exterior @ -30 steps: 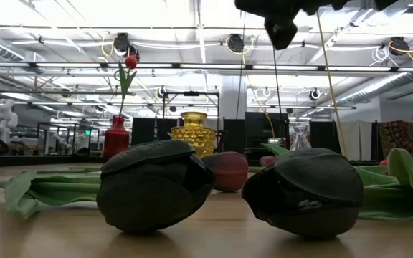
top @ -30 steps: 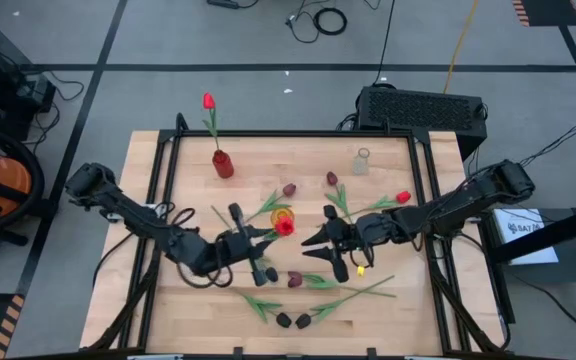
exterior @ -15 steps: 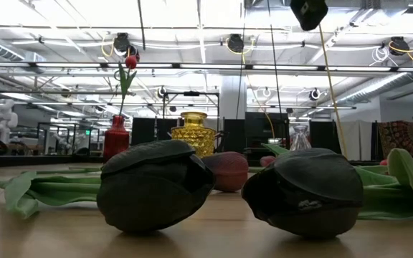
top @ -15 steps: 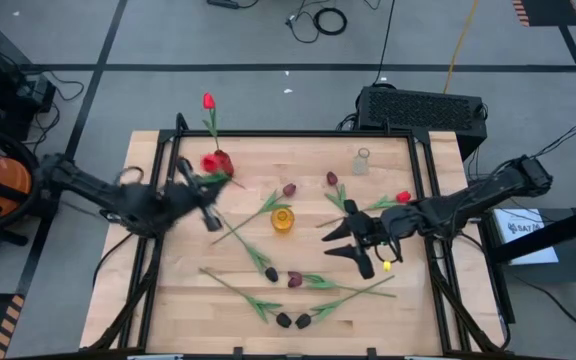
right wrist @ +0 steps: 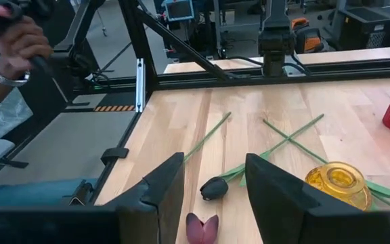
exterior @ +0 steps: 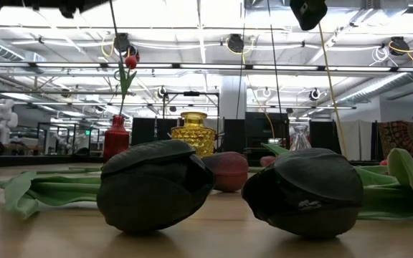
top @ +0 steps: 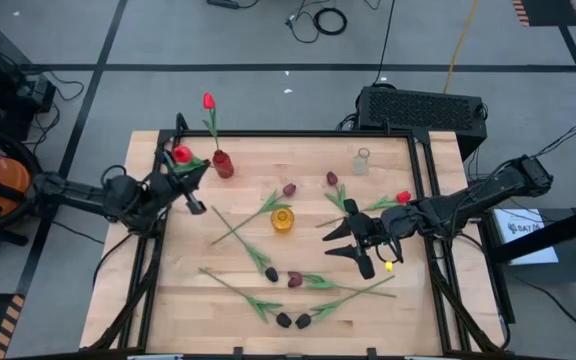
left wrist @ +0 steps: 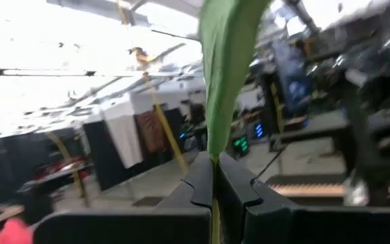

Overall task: Sort flowers into vase by color
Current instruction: Put the bottom red flower into the red vase

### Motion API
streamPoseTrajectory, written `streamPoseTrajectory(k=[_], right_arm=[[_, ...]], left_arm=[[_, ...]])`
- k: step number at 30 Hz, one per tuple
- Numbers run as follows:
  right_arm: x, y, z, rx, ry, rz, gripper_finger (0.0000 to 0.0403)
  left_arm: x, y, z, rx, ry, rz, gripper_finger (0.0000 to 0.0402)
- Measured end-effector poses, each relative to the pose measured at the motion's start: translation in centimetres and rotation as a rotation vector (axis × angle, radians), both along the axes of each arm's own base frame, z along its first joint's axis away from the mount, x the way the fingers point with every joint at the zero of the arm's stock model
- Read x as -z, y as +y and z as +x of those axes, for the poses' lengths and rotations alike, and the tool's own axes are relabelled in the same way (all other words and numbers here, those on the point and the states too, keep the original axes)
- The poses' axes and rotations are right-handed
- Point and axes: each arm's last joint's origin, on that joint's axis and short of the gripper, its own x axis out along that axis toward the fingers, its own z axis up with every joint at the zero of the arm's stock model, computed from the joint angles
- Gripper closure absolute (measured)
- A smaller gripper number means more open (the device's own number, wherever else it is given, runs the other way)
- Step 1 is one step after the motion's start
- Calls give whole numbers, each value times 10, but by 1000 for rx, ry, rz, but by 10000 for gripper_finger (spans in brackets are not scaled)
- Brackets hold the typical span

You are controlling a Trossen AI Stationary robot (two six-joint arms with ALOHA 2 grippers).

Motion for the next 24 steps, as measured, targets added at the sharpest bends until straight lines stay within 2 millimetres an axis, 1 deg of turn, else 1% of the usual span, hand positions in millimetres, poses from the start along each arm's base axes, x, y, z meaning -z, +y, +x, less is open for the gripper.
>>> streamPoseTrajectory(k=[4, 7, 13, 20, 24], right_arm=[[0, -1, 0, 15, -1, -4, 255], [0, -1, 0, 34, -5, -15, 255], [0, -2, 0, 29, -9, -38, 255], [0, -2, 0, 30, -8, -34, 255], [0, -2, 0, 30, -8, -33, 255]], left_arm=[[14, 11, 1, -87, 36, -6, 399], [22, 22, 1, -165, 22, -68, 399], [24, 36, -1, -269, 17, -80, 399], [27, 51, -1, -316, -51, -179, 399], [31, 56, 2, -337, -44, -210, 399]])
